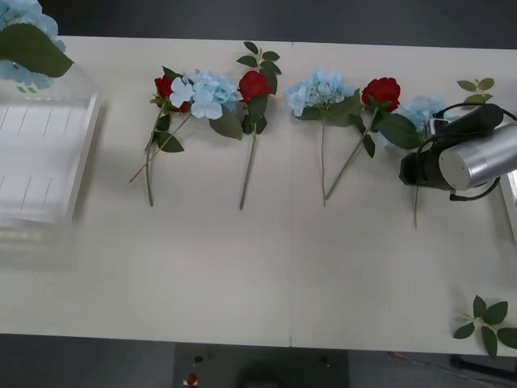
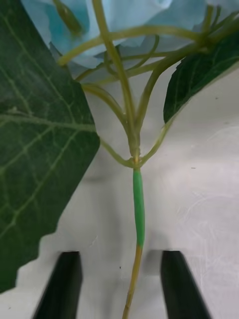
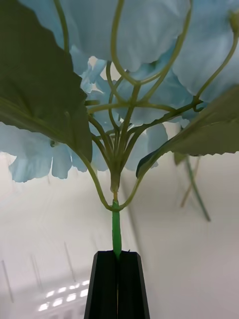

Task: Put the red flowers into the right box and the blue flowers into the left box

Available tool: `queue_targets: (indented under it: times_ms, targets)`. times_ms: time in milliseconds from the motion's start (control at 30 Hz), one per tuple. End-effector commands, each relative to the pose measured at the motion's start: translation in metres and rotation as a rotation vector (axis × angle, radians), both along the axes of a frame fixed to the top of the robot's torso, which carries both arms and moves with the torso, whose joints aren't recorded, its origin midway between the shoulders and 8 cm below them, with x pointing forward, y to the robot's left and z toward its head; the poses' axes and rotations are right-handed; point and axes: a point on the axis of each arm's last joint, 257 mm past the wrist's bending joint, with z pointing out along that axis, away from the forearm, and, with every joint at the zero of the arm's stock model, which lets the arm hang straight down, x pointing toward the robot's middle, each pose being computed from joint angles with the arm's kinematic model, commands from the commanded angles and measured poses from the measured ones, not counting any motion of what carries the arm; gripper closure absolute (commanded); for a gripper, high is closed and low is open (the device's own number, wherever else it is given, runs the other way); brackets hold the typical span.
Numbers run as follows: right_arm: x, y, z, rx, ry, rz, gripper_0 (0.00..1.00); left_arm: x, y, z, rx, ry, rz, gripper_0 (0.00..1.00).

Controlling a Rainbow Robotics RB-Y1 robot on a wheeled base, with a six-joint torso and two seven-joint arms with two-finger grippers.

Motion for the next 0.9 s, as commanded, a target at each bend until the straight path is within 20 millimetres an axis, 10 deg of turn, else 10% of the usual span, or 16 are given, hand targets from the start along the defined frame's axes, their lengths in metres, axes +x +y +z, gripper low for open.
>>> queue_targets:
  times_ms: [33, 400, 600, 900]
  targets:
    - [0.003, 0.002, 0.005, 0.024, -0.007, -0.017, 1.00, 0.015, 0.025, 0.012, 0.122, -0.108, -0.001, 1.00]
    - [0.015, 0.006, 0.025, 0.033, -0.044, 0.002, 1.00, 0.052, 0.039, -0.010, 0.101, -0.299, 0.077, 1.00]
    - [0.007, -0.001, 0.106, 0.084, -0.007, 0.005, 1.00, 0.057, 0.044, -0.010, 0.111, -0.322, 0.090, 1.00]
    - [-0.062, -0.035, 0.231, 0.013, 0.099, 0.125, 1.00, 0.057, 0.044, -0.004, 0.120, -0.328, 0.080, 1.00]
